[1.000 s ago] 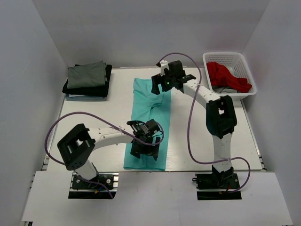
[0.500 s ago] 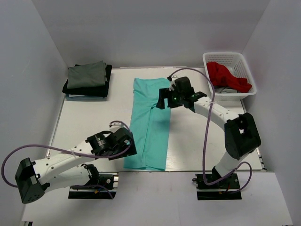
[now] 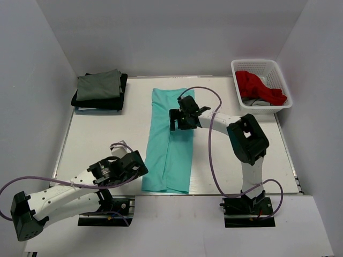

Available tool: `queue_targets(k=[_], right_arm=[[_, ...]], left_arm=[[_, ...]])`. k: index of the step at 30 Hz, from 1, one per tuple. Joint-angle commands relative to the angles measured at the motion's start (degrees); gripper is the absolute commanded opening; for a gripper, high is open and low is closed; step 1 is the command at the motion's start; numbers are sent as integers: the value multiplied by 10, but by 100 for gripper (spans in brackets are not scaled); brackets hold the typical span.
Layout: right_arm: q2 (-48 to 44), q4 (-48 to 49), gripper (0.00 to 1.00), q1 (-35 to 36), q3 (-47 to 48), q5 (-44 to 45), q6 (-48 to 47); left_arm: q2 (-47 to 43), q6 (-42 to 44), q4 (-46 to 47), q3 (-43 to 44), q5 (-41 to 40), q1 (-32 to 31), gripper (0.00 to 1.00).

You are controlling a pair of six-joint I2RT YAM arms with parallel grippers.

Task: Fold and stack the t-shirts
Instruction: Rotate the tshirt 90 degrees

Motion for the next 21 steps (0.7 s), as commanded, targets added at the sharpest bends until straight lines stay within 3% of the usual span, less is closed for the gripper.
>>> queue_targets(k=[1,8,13,17,21], right_arm=[[65,11,90,-22,27,1,28],[120,15,90,-71,122,-7,13],[112,16,90,-79,192,-73,-13],[35,39,90,-75,115,-100,-28],[-116,112,90,-78,-51,-91,-11]], left_arm=[[-11,-13,28,24,-55,2,100],[66,56,74,70,-85,13,100],[105,129,120,120,-86,36,100],[162,209,209,115,20,70,100],[231,225,184,145,118,83,100]])
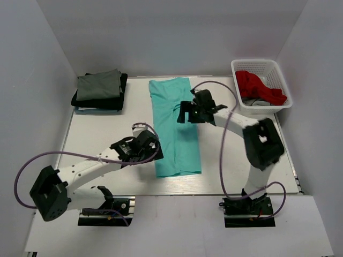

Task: Fold and stack the t-shirts
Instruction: Rotate the tshirt 90 degrees, then grab the bottom of the folded rectangular tshirt with both arms

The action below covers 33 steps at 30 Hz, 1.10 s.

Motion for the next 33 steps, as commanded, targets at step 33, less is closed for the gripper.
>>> queue_targets(k=[33], right_arm=[[-389,-18,59,33,-526,-200,91]], left_arm=[[128,95,93,-93,248,13,69]])
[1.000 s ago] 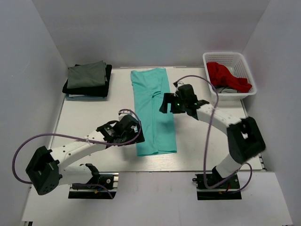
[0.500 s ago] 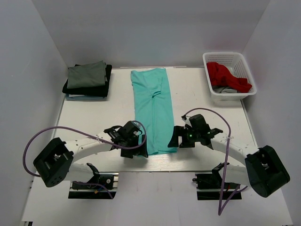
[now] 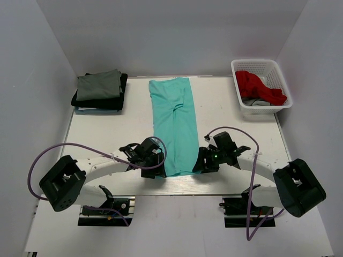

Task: Fold and stack the t-shirts
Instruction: Grab the bottom of the folded rectangular tshirt with both arms, then fold the folded rectangular tshirt in 1/3 of the way

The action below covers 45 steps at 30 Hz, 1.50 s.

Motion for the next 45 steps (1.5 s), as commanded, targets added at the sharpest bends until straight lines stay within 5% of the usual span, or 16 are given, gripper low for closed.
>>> queue_targets(k=[1,8,12,23,35,45], right_arm=[[14,-3,58,7,-15,-3,0],[37,8,23,7,-10,51,5],[30,-11,0,10,-5,55,2],[-33,-104,0,37,4,28,17],[-2,-92,0,35,141,122,3],[58,-87,0,25,267,235,7]], left_arm=[[24,1,-10,-10,-39,8,67],[50,-18,9,-8,-45,8,40],[66,-18,-16,12,-56,8,0],[25,-7,-70,21,27,-7,0],[12,23,-107,144,-102,11,0],[128,48,-112,293,-180,75,0]])
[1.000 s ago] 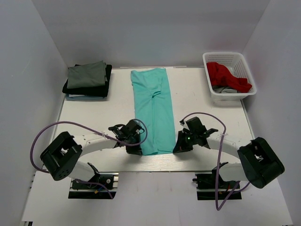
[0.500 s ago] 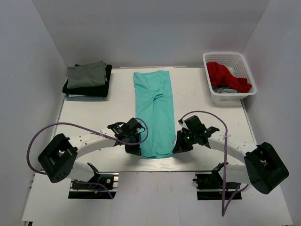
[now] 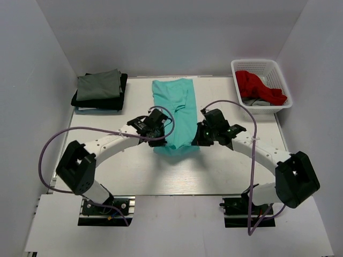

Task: Fold and stack the t-shirts
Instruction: Fold the folded rectangular tshirt in 1/3 of the way

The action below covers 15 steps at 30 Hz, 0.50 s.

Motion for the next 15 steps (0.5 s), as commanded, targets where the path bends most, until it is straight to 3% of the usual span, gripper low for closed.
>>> queue_targets(k=[1,7,15], right_arm=[[24,8,0,-10,58,74,7],[79,52,0,-23,150,132,-2],[181,45,0,-51,262,138,-29]], left_arm=[[29,13,10,45,-40,32,0],[84,33,36,134,-62,70,0],[183,61,37,258,-62,103,0]])
